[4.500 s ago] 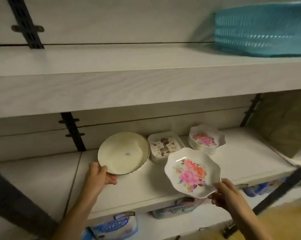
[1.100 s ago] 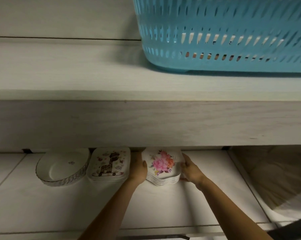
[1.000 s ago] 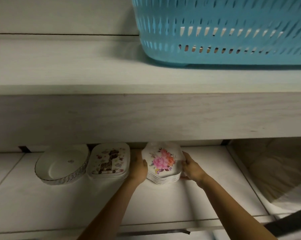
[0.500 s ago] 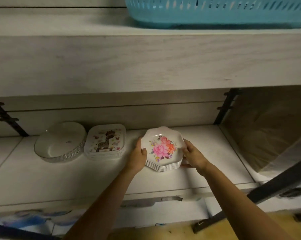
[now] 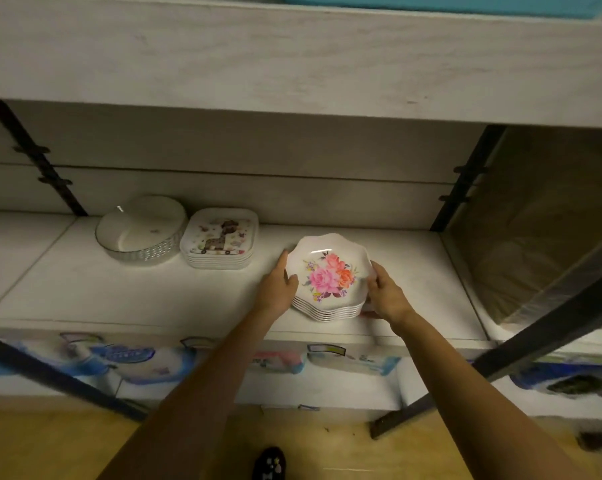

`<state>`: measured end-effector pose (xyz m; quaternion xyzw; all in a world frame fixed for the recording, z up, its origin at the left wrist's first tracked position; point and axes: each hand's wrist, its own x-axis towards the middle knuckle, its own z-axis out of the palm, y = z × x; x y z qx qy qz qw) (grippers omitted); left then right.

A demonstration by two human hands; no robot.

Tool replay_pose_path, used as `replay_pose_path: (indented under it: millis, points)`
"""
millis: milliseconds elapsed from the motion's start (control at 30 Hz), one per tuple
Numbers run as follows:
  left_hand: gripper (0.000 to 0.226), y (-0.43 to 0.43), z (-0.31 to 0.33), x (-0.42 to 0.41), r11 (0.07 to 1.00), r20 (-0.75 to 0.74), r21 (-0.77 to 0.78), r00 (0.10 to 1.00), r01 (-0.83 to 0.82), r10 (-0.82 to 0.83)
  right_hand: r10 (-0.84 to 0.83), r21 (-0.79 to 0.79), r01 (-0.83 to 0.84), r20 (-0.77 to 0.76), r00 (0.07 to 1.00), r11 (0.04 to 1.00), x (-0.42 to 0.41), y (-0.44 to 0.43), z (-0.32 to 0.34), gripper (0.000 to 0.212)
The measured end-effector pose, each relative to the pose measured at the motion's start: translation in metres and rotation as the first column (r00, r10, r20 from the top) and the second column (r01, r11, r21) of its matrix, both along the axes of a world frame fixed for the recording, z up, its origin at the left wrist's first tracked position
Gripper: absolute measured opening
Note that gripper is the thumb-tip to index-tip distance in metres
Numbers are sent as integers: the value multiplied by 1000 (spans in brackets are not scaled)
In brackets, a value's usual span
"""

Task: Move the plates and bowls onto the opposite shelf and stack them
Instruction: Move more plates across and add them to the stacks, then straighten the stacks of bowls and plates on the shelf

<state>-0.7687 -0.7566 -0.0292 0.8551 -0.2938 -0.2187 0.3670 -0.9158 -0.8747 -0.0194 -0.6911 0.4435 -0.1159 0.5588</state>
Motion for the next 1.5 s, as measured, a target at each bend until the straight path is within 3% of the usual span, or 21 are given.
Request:
replay_pose_path:
  millis: [167, 300, 400, 500, 567, 667, 767, 867, 1000, 1133, 1200, 1267, 1367, 1500]
  points:
    - [59, 2, 2, -13, 1000, 4, 6, 1000, 7, -7, -14, -12, 14, -7, 1000, 1000, -7, 0, -3, 42]
    - [62, 5, 7, -13, 999, -76, 14, 996, 44, -43, -26, -67, 21, -75, 997, 998, -6, -1, -5, 43]
    - [57, 14, 11, -7, 998, -124, -37, 990, 57, -62, -72, -237, 36, -145, 987, 971, -5, 1, -4, 49]
    - [42, 35, 11, 7, 989, -82, -140, 996, -54, 43, -183, -435, 157, -19, 983, 887, 0, 12, 7, 42]
    - [29, 54, 9, 26, 978, 0, -183, 995, -98, 99, -151, -501, 168, 73, 986, 849, 11, 25, 19, 34]
    - [20, 84, 9, 62, 968, 52, -198, 985, -154, 167, -90, -644, 116, 73, 993, 756, 37, 45, 36, 27]
    - [25, 108, 12, 96, 969, 62, -135, 975, -205, 215, -11, -532, 77, 125, 992, 843, 75, 66, 44, 27]
    - [29, 123, 5, 130, 973, -35, -77, 976, -218, 216, 36, -436, 17, 113, 993, 900, 117, 83, 40, 27]
    - [32, 132, -9, 170, 975, -96, -42, 972, -218, 213, -47, -181, 54, 42, 998, 982, 162, 94, 12, 22]
    - [33, 126, -17, 192, 987, -289, -13, 945, -160, 150, -69, 18, 70, -31, 997, 997, 188, 89, -20, 27]
    - [26, 122, -15, 196, 989, -385, -60, 917, -133, 100, -81, 90, 84, -36, 996, 992, 193, 90, -23, 24]
    - [31, 115, -13, 201, 989, -444, -104, 895, -101, 44, -87, 122, 91, -33, 996, 988, 200, 87, -25, 35]
    - [43, 107, -13, 204, 989, -476, -109, 879, -99, 36, -62, 171, 63, -10, 998, 983, 211, 83, -28, 48]
    - [35, 103, -21, 207, 980, -493, -136, 868, -143, 58, -109, 248, 99, 29, 994, 964, 223, 79, -28, 32]
